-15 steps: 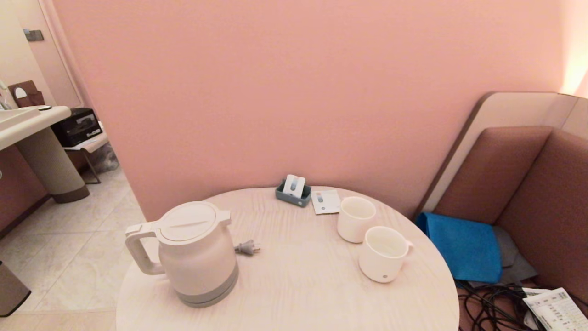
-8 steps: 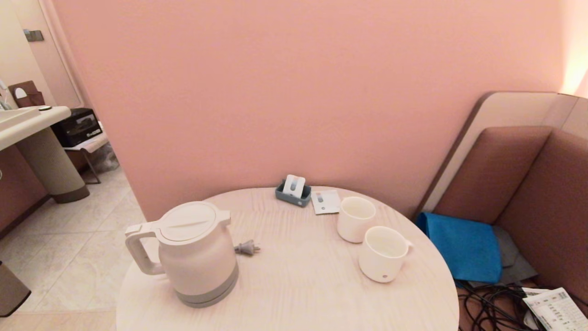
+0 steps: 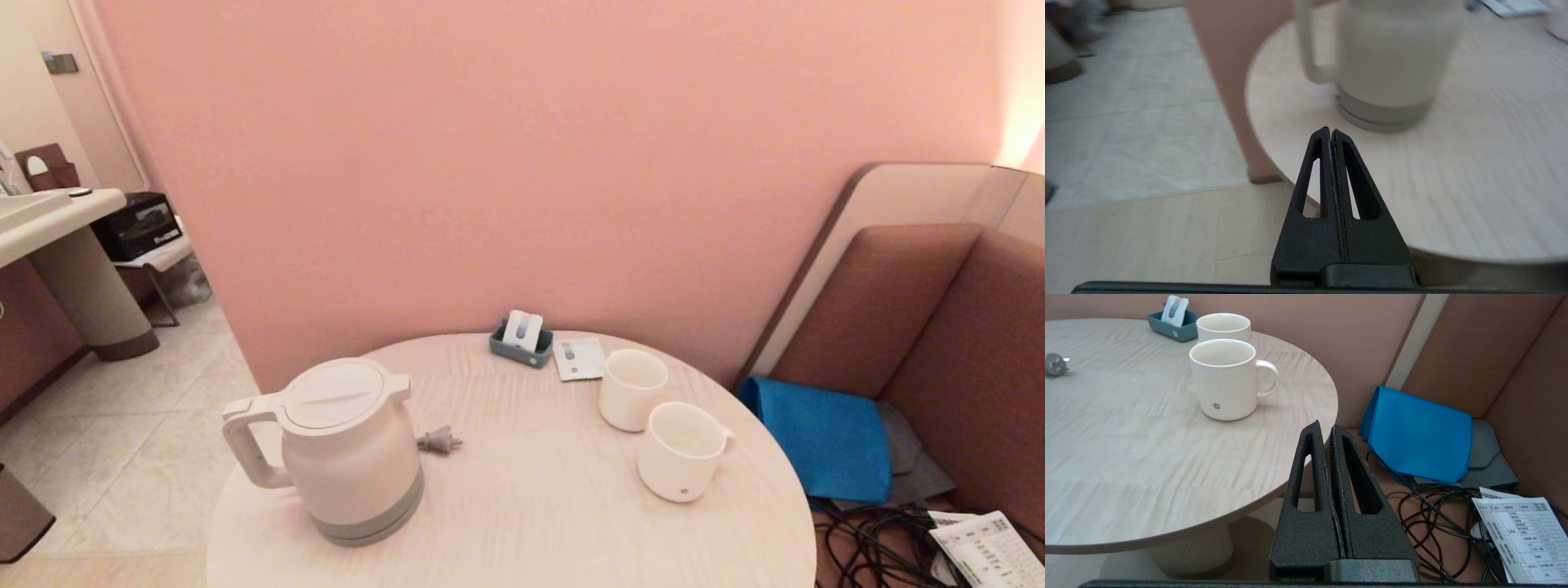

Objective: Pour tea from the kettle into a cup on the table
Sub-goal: Pick up the cup

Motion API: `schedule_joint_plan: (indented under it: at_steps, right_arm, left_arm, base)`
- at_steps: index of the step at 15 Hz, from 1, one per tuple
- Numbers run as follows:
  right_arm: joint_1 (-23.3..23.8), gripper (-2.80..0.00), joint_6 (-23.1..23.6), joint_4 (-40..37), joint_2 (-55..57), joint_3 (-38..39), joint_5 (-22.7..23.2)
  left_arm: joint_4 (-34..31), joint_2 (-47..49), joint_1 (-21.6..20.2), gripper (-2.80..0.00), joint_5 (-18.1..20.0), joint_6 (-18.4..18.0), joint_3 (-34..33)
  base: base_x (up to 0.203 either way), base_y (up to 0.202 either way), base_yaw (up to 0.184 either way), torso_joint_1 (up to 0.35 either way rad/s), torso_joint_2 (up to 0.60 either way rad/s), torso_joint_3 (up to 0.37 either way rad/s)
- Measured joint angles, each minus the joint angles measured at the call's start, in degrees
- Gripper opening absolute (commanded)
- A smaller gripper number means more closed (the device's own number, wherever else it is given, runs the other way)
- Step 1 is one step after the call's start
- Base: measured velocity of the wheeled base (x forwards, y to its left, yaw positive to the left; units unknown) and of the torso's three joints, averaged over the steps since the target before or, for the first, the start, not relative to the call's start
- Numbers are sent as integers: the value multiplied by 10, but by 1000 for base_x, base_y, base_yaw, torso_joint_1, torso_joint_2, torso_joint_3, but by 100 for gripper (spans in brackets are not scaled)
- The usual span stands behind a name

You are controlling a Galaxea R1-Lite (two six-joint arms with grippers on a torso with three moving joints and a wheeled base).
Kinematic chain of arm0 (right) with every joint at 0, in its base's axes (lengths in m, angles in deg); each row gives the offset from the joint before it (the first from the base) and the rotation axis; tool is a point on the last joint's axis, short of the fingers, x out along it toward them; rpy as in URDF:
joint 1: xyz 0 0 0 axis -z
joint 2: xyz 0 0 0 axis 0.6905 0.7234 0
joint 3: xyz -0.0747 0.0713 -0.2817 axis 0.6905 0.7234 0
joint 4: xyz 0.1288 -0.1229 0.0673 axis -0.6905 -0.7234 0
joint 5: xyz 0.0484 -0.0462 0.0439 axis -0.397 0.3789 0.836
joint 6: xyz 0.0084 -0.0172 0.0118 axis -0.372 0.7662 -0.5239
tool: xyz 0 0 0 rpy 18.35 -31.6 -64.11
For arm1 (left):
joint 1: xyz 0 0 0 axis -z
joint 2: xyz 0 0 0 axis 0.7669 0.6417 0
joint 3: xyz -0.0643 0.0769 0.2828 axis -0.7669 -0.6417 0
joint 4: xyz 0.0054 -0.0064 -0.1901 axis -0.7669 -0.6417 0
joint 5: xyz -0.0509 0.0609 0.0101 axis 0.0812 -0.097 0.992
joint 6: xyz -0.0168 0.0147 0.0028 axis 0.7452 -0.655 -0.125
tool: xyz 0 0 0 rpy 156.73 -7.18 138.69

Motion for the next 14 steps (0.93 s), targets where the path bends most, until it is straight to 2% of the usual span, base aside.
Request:
schedule_joint_plan:
  at_steps: [1, 4, 7, 9, 12, 14]
  right_arm:
    - [0, -280, 0, 0, 0, 0, 0]
    - [0, -280, 0, 0, 0, 0, 0]
    - [0, -280, 0, 0, 0, 0, 0]
    - [0, -280, 0, 0, 0, 0, 0]
    - [0, -280, 0, 0, 0, 0, 0]
    - [0, -280, 0, 0, 0, 0, 0]
  left_arm:
    - [-20, -5, 18, -280, -1, 0, 4]
    - [-62, -53, 23, -280, -13, -3, 11]
    - [-106, -119, 16, -280, -57, -10, 19]
    - [-107, -136, 15, -280, -58, -20, 19]
    - [-99, -146, 14, -280, -40, -46, 10]
    - [-76, -147, 14, -280, -40, -33, 2]
  base:
    - [0, 0, 0, 0, 0, 0]
    - [0, 0, 0, 0, 0, 0]
    - [0, 0, 0, 0, 0, 0]
    - [0, 0, 0, 0, 0, 0]
    - [0, 0, 0, 0, 0, 0]
    - [0, 0, 0, 0, 0, 0]
